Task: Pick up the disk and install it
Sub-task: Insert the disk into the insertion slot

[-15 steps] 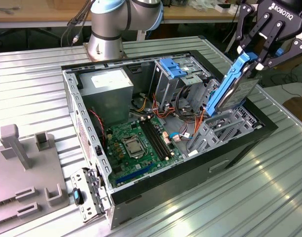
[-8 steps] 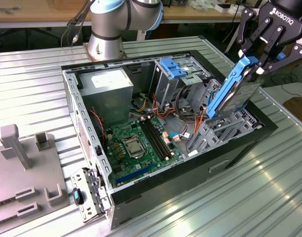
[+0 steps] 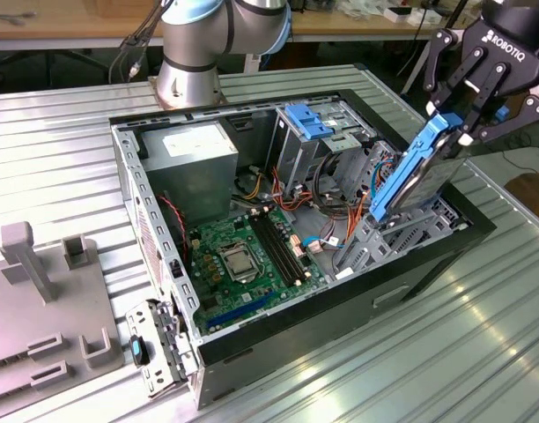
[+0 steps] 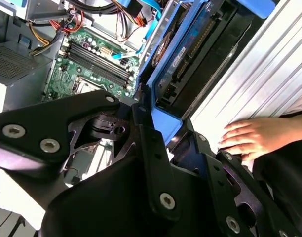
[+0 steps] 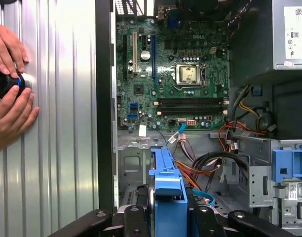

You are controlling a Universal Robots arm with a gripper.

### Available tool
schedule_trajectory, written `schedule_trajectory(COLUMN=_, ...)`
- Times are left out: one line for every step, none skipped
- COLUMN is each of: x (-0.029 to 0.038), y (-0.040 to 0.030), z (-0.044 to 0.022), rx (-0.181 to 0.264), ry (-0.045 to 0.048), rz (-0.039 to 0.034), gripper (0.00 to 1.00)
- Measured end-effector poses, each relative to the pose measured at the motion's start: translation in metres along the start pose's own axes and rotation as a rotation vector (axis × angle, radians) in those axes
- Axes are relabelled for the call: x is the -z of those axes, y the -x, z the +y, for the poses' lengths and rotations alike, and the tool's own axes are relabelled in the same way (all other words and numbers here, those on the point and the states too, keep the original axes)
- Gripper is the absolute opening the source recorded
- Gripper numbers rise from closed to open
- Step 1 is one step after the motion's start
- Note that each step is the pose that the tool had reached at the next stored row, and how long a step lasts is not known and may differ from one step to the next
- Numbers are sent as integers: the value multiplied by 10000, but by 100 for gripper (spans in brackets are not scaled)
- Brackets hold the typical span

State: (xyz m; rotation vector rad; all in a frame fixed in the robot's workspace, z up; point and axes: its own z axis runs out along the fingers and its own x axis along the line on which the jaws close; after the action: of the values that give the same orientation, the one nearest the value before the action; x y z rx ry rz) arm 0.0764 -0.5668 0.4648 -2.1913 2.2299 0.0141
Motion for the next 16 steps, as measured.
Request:
schedule_trajectory(x=-11, y=0, z=-3, rx=12, ry=0, rz=2, gripper=37)
schedule_trajectory(x=-20, y=0, z=-7, rx=18, ry=0, rz=1, gripper=37)
schedule_trajectory(x=-26, y=-1, z=-10, rx=21, ry=0, rz=0, gripper=37)
schedule_trajectory(x=-31, y=-5, z=-10, rx=23, ry=0, rz=-1, gripper=37)
schedule_trajectory(x=-36, y=-8, z=-10, rx=31, ry=0, rz=0, gripper=37)
schedule_trajectory(x=-42, y=-8, z=-11, rx=39, ry=1, rz=1, gripper=37)
schedule_trajectory(x=-49, y=-8, z=-13, rx=45, ry=1, rz=2, gripper=37)
schedule_trajectory(x=-56, y=-9, z=-16, rx=49, ry=1, rz=1, gripper=37)
schedule_trajectory(x=-63, y=-9, z=-23, rx=49, ry=1, rz=0, gripper=37)
schedule_trajectory(x=-67, y=-9, z=-30, rx=47, ry=1, rz=0, gripper=37)
schedule_trajectory(x=-73, y=-9, z=-42, rx=48, ry=1, rz=1, gripper=37)
schedule_trajectory(x=-77, y=-9, z=-49, rx=48, ry=1, rz=1, gripper=37)
schedule_trajectory(x=-79, y=-9, z=-50, rx=48, ry=1, rz=0, gripper=37)
schedule_trajectory(x=-83, y=-9, z=-50, rx=48, ry=1, rz=1, gripper=37)
schedule_trajectory(x=-85, y=-9, z=-51, rx=51, ry=1, rz=1, gripper=37)
schedule_trajectory(x=-88, y=-9, z=-51, rx=54, ry=1, rz=0, gripper=37)
